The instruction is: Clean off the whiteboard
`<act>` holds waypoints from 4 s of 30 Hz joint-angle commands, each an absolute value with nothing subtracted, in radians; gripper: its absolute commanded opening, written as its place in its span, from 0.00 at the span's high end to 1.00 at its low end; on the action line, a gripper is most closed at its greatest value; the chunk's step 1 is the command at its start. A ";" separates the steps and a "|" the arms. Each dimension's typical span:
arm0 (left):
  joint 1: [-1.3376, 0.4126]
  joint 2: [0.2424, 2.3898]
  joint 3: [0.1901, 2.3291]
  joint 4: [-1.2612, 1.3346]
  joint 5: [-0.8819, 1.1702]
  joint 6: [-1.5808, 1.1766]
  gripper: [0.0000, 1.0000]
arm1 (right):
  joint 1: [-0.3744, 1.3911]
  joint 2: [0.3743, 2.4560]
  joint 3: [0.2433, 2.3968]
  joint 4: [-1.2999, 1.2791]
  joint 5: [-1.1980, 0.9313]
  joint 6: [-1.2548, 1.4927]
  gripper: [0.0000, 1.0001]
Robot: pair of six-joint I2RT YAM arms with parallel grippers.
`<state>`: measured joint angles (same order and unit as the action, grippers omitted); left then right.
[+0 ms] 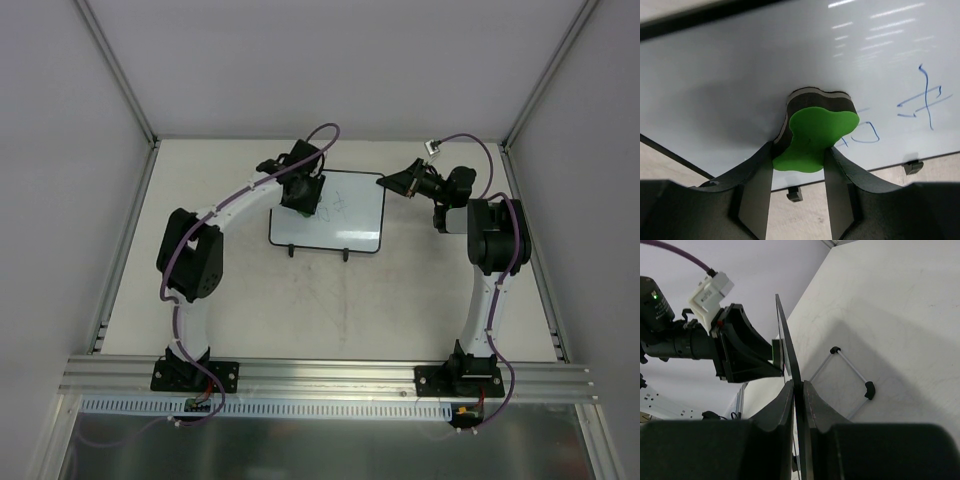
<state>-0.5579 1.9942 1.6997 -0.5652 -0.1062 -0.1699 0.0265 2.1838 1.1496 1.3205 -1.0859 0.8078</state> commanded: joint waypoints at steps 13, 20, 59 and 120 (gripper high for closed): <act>-0.684 1.931 1.447 -0.529 -0.118 -0.245 1.00 | 0.028 2.174 1.149 1.480 -1.106 0.813 1.00; -0.658 1.930 1.518 -0.526 -0.129 -0.215 1.00 | 0.028 2.174 1.147 1.485 -1.106 0.816 1.00; -0.739 2.031 1.594 -0.549 -0.098 -0.253 1.00 | 0.029 2.178 1.152 1.493 -1.109 0.824 1.00; -0.678 2.089 1.701 -0.703 -0.238 -0.164 1.00 | 0.034 2.181 1.155 1.500 -1.111 0.831 1.00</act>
